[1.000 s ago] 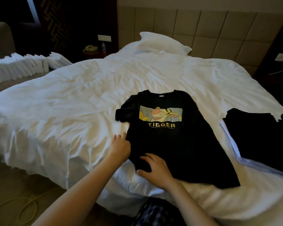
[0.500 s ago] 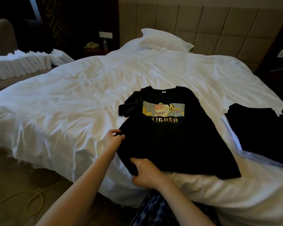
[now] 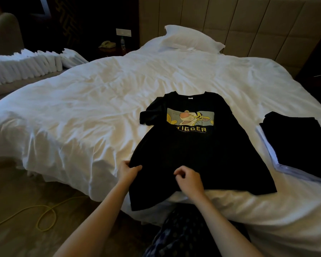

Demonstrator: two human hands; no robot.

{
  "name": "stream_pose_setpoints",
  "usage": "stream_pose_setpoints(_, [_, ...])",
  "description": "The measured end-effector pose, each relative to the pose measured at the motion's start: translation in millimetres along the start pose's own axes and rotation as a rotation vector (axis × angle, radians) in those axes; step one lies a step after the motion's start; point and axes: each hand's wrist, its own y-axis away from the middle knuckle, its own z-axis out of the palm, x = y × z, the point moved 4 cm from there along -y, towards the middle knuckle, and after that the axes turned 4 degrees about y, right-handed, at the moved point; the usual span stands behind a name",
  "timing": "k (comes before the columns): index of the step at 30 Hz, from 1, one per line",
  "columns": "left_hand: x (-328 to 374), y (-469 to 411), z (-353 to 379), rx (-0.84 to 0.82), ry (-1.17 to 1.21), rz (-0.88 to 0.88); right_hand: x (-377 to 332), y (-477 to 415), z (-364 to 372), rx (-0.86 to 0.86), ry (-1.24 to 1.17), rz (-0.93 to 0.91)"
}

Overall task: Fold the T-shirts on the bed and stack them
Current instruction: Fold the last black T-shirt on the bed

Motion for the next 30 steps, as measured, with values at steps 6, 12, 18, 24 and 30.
stream_pose_setpoints(6, [34,19,14,0.223,-0.477,0.415,19,0,-28,0.287,0.035,0.088])
stream_pose_setpoints(12, [54,48,84,-0.309,-0.764,0.745,40,9,-64,0.534,0.153,0.208])
stream_pose_setpoints(18, [33,81,151,-0.469,-1.249,0.945,90,44,-111,0.729,0.321,0.486])
stream_pose_setpoints(24, [42,92,180,-0.495,-1.204,0.966,134,58,-149,0.811,-0.141,0.614])
stream_pose_setpoints(30, [52,85,177,-0.464,-1.001,0.77,149,52,-144,0.706,-0.802,0.6])
